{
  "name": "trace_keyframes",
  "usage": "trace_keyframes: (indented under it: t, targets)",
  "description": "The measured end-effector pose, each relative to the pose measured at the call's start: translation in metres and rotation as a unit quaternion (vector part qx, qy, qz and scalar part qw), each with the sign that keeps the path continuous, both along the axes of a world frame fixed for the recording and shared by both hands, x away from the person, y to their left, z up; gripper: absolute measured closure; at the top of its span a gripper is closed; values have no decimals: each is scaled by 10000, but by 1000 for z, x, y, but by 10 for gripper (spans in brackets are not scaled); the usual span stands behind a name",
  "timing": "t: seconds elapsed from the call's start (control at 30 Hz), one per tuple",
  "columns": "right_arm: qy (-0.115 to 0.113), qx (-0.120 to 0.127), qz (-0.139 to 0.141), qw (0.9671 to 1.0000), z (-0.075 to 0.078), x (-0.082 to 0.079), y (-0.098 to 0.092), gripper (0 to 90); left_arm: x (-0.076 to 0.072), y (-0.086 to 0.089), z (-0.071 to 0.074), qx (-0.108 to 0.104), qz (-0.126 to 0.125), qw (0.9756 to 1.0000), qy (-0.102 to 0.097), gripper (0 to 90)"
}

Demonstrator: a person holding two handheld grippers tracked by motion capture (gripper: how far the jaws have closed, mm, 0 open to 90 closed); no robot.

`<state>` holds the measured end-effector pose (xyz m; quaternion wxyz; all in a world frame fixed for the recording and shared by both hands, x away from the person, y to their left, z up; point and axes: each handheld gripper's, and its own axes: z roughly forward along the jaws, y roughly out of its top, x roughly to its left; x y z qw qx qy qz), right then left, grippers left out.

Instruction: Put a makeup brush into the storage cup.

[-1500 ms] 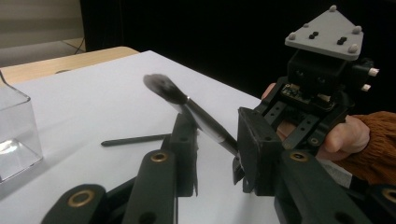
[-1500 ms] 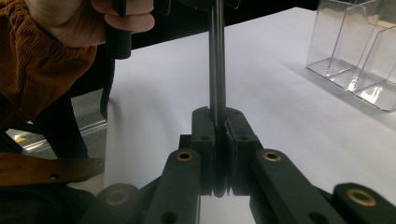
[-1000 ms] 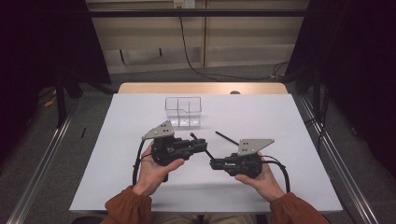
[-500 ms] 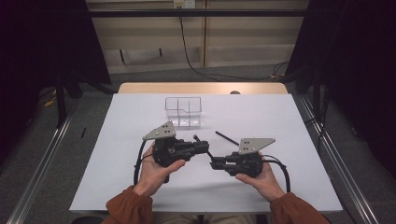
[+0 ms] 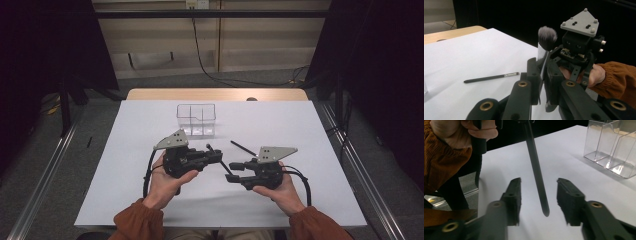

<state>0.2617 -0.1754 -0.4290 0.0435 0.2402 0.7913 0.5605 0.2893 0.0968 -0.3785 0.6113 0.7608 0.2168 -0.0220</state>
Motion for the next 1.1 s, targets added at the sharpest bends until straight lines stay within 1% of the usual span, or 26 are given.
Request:
trace_keyframes:
  t: [0.1,0.23,0.33,0.37,0.4,0.43,0.5,0.57,0.6,0.67,0.73,0.77,0.8,0.87,0.93,1.0,1.1]
  targets:
    - [-15,16,-95,10000,1,0,-1,426,1,2,0,41,30,10000,-2,838]
    - [-56,22,-207,9998,2,0,-3,344,2,3,0,82,71,9999,-14,838]
    - [-65,89,-269,9996,3,0,-4,285,2,4,1,101,91,9999,-21,838]
    - [-61,89,-293,9995,3,0,-5,261,2,4,1,101,91,9999,-21,838]
    - [-61,89,-293,9995,3,0,-5,261,2,5,1,118,102,9999,-28,838]
    - [-44,127,-332,9994,3,0,-5,211,2,6,1,129,116,9998,-37,838]
    - [11,176,-359,9992,4,1,-6,173,3,7,1,147,138,9998,-43,838]
    - [-54,136,-434,9990,4,0,-7,117,4,9,2,156,155,9998,-35,838]
    - [-66,150,-418,9990,4,0,-8,113,4,10,2,183,171,9997,-32,838]
    - [-119,132,-385,9991,4,-1,-9,59,5,12,3,186,195,9996,-49,838]
    - [-142,161,-383,9990,5,-1,-10,57,5,15,3,203,241,9995,-34,838]
    - [-116,185,-419,9989,5,-1,-10,57,6,17,3,195,255,9995,-42,838]
    - [-96,201,-475,9986,5,-1,-12,57,6,19,4,205,279,9994,-40,838]
    - [-128,148,-566,9982,6,-1,-14,57,7,22,5,218,313,9993,-53,838]
    - [-103,169,-672,9975,7,-1,-17,57,7,25,5,215,341,9992,-49,838]
    - [-148,131,-791,9967,6,-1,-21,58,8,27,5,236,397,9989,-50,838]
    - [-188,208,-891,9956,5,-2,-26,58,11,32,6,287,439,9986,-57,838]
